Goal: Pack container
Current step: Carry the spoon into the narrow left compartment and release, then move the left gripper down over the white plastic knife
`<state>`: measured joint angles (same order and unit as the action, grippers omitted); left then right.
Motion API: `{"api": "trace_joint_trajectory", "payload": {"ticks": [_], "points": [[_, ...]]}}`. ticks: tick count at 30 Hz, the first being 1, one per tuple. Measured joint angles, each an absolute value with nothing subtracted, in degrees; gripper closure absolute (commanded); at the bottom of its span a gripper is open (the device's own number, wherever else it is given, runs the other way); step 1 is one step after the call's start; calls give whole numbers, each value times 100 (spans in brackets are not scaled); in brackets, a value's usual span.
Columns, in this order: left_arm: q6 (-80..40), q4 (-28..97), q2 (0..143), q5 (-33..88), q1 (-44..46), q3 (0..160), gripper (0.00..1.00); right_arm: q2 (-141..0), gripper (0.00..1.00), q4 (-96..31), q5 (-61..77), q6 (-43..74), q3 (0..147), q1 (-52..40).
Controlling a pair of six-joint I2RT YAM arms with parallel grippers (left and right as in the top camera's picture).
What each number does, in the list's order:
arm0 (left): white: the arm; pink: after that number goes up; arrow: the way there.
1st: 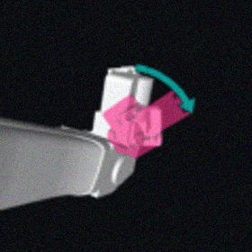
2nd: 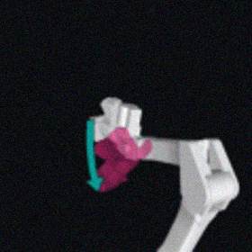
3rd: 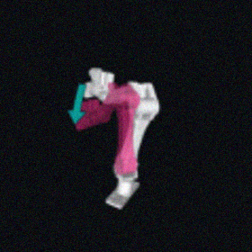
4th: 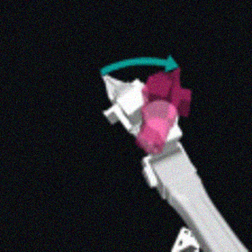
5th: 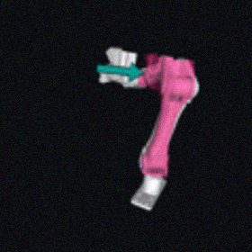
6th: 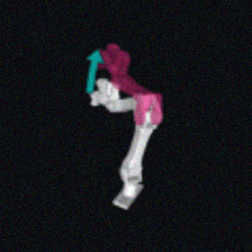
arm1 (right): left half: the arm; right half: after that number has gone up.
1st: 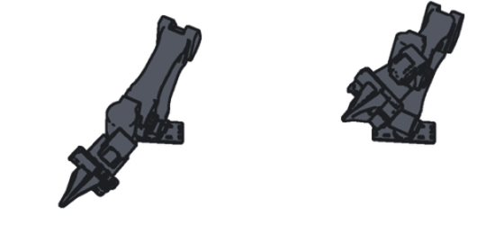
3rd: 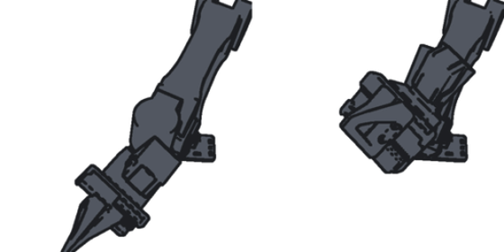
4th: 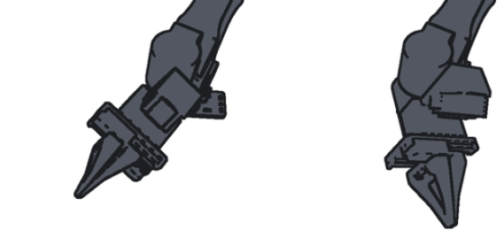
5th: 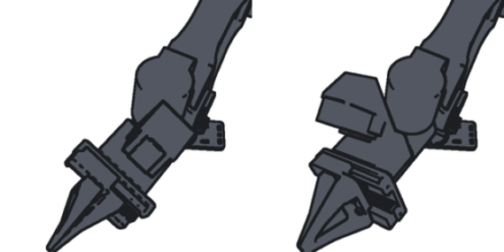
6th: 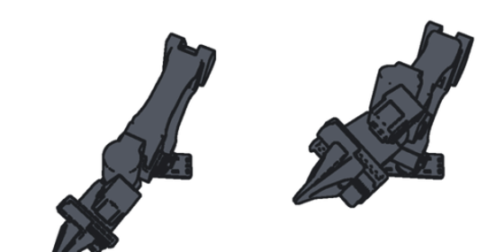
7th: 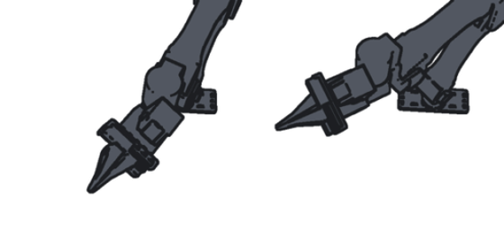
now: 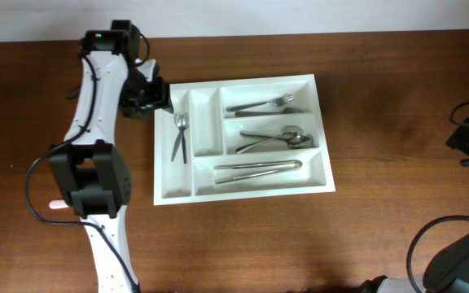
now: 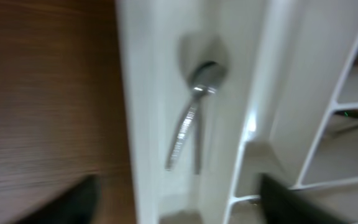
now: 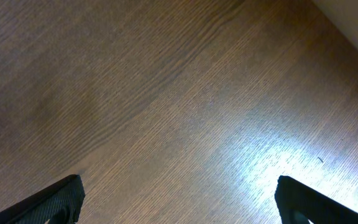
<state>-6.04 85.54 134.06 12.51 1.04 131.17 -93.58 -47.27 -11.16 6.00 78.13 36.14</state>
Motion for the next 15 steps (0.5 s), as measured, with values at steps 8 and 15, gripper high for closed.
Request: {"api": "trace_joint_trajectory", "payload": {"ticks": [8,15], "points": [[-1721,9129,13406,556,-963,13522,1,-9358,1,-4724,-1116,598,7813,3614],[-3002,9647,13404,615,-2132,13535,1,-9358,1,-4727,-1116,600,7813,3614]]}}
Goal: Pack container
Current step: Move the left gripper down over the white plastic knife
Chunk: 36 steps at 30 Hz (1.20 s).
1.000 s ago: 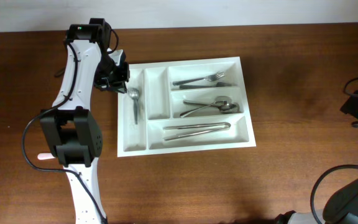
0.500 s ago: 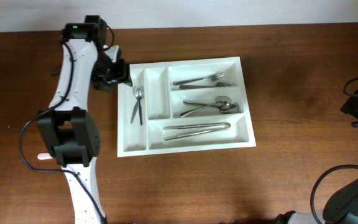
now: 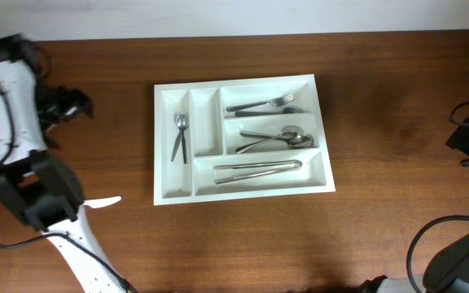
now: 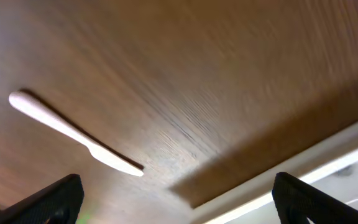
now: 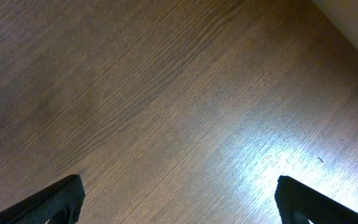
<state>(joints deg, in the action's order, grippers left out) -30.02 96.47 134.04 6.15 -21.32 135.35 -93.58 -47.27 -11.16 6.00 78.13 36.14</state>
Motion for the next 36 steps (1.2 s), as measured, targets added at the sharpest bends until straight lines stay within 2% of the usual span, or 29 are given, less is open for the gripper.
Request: {"api": "trace_joint_trajectory", "payload": {"ticks": [6,11,17,21,26,36], "points": [[-3632,9644,13063,668,-2294,13528,1,-9358,1,-4727,-1116,598,7813,3614],[-4115,9640,11935,183,-2246,13109,1,-9358,1,-4727,-1116,598,7813,3614],[-5207,9653,10278,-519,-2333,11382,1,-9358,1,-4724,-1118,600,7813,3614],[-6184,9555,9985,-622,-2600,10090,1,-9358,1,-4724,-1116,602,7813,3614],[-6886,8600,10040,-292,-2987,8879,1,-9358,1,-4727,-1116,600,7813,3614],[-7411,6930,10040,-47,-3100,7983,1,-9358,1,-4727,-1116,602,7813,3614]]}}
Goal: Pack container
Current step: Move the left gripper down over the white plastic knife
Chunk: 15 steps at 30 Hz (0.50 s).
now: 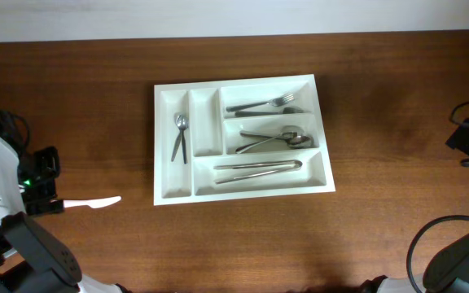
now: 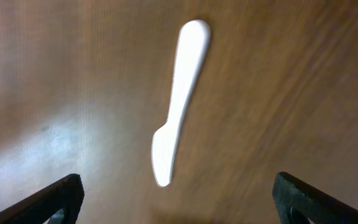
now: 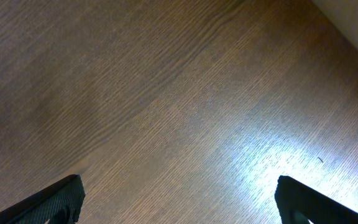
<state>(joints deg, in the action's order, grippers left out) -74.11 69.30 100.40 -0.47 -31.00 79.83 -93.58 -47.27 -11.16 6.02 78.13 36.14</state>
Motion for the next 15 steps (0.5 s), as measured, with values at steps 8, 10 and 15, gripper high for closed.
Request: {"api": "trace_joint_trajectory", "payload": {"ticks": [8,10,15], "points": [[-7483,6416,10040,-145,-3100,7323,1,-9358,1,-4724,-1116,598,7813,3614],[-7371,6110,10040,-174,-3100,7185,1,-9358,1,-4727,-1116,598,7813,3614],[-7035,5725,10040,-198,-3100,6991,1,-9358,1,-4724,-1116,598,7813,3614]]}}
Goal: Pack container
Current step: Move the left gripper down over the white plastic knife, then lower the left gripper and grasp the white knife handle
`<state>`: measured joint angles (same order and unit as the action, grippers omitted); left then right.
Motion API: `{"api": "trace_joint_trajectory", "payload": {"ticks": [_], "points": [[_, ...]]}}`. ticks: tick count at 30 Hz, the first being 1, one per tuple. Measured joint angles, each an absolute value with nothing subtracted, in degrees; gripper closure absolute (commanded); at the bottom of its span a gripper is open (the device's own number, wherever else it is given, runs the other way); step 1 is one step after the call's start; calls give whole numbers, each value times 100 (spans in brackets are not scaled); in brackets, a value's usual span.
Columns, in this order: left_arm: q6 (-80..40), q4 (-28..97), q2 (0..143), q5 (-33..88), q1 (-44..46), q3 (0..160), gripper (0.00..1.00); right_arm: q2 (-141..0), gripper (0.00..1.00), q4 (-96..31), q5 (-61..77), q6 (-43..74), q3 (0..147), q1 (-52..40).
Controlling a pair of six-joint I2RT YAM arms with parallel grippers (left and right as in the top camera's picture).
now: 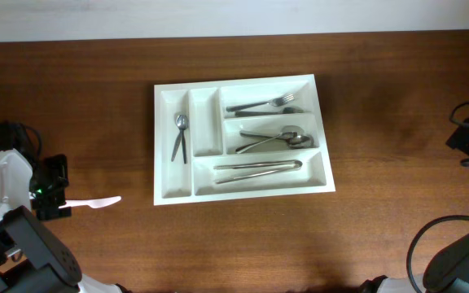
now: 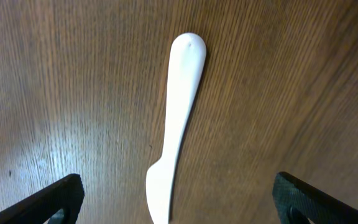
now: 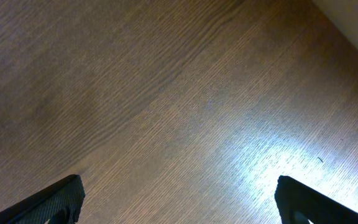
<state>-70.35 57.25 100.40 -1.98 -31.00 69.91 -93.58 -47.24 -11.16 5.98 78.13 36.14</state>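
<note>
A white plastic knife (image 1: 96, 202) lies on the wooden table left of the white cutlery tray (image 1: 158, 146); in the left wrist view the knife (image 2: 174, 124) runs down the middle of the picture. My left gripper (image 1: 53, 189) hovers over the knife's handle end, open, its fingertips (image 2: 61, 193) wide on either side and touching nothing. The tray holds two small spoons (image 1: 178, 137), forks (image 1: 260, 105), larger spoons (image 1: 277, 139) and knives (image 1: 256, 168). My right gripper (image 3: 179, 202) is open above bare wood at the far right edge.
The tray's second narrow compartment (image 1: 206, 122) has nothing in it. Black cables loop at the lower right (image 1: 438, 236) and by the left arm's base (image 1: 23, 244).
My left gripper has shifted slightly right and nearer the knife, which now sits centred and sharp between the open fingers. The right arm has not moved.
My left gripper was open over the tray's leftmost compartment with the small spoons. Then it was at the far left of the table, away from the tray. Later it hung open by the white knife, and now it is lined up over it.
</note>
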Motion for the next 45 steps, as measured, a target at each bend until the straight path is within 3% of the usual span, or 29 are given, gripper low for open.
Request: {"api": "trace_joint_trajectory", "payload": {"ticks": [19,32,36,39,43,45], "points": [[-6370,4335,10040,-213,-3100,5682,1,-9358,1,-4727,-1116,596,7813,3614],[-6252,4086,10040,-228,-3100,5651,0,-9356,1,-4727,-1116,600,7813,3614],[-6233,4084,10040,-287,-3100,5647,4,-9358,1,-4724,-1116,602,7813,3614],[-6222,4082,10040,-340,-3100,5612,32,-9356,1,-4727,-1116,600,7813,3614],[-6193,4084,10040,-410,-3100,5516,53,-9358,1,-4724,-1116,600,7813,3614],[-6195,4093,10038,-460,-3100,5496,59,-9356,1,-4724,-1118,602,7813,3614]]}}
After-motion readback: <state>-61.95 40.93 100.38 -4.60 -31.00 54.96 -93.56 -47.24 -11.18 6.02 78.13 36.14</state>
